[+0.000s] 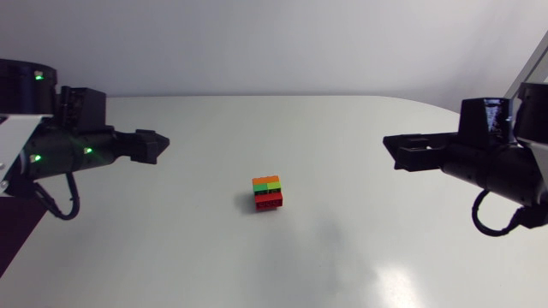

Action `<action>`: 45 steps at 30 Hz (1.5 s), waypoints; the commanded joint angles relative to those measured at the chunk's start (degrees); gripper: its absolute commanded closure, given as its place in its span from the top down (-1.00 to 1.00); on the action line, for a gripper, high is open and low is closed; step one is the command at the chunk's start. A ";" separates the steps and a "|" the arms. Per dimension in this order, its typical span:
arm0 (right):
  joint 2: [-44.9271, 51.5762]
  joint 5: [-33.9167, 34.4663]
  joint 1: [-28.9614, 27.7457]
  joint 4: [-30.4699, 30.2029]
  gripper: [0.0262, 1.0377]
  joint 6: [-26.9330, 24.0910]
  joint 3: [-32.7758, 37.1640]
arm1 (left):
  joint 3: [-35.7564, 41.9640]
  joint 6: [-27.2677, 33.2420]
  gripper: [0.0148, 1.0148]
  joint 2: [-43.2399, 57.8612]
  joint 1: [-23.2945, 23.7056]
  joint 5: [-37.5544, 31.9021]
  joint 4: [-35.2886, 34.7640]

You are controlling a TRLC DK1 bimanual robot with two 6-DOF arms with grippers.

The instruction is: Disassemble duplo

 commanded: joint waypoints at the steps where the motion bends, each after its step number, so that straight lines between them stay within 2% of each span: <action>1: 4.73 -1.83 0.42 -1.74 0.93 2.58 2.93 | 4.66 4.36 0.68 6.59 -1.28 1.99 -0.91; 2: 6.23 -2.71 0.51 -2.54 0.93 2.76 3.55 | 5.54 7.61 0.68 8.35 -2.60 1.99 -1.00; 4: 8.78 -5.26 0.78 -3.85 0.93 3.28 4.78 | 6.86 18.95 0.68 11.86 -5.68 3.04 -1.44; 7: 11.24 -6.31 1.57 -4.91 0.93 3.63 5.66 | 7.56 22.38 0.68 15.73 -8.23 3.57 -0.83; 12: 12.82 -7.89 2.80 -7.72 0.93 3.55 7.06 | 9.32 34.07 0.75 22.59 -13.59 3.92 -2.94; 15: 12.82 -10.44 3.15 -9.57 0.93 2.76 7.06 | 9.59 42.42 0.75 25.84 -13.76 12.71 -4.61; 17: 13.43 -11.67 3.33 -11.59 0.93 1.70 7.41 | 10.11 45.93 0.75 27.60 -13.67 15.44 -4.69; 20: 14.58 -11.76 4.47 -15.54 0.93 -2.78 8.38 | 12.84 50.24 0.74 30.85 -12.62 19.04 -6.63; 24: 15.54 -13.25 5.08 -18.44 0.93 -9.64 8.91 | 16.00 53.23 0.69 34.89 -12.00 23.43 -7.95; 26: 15.63 -14.92 5.08 -19.59 0.93 -11.66 9.17 | 17.76 54.20 0.66 36.91 -12.18 23.70 -8.30; 28: 15.81 -14.92 5.08 -20.64 0.93 -13.77 9.35 | 19.52 54.28 0.53 39.20 -12.36 23.70 -8.30; 31: 16.42 -15.63 5.79 -22.49 0.93 -16.49 9.43 | 21.54 54.99 0.53 42.27 -12.53 23.78 -8.21; 45: 16.95 -16.24 7.10 -22.75 0.93 -17.90 10.05 | 25.41 53.05 0.47 46.05 -14.55 23.78 -8.30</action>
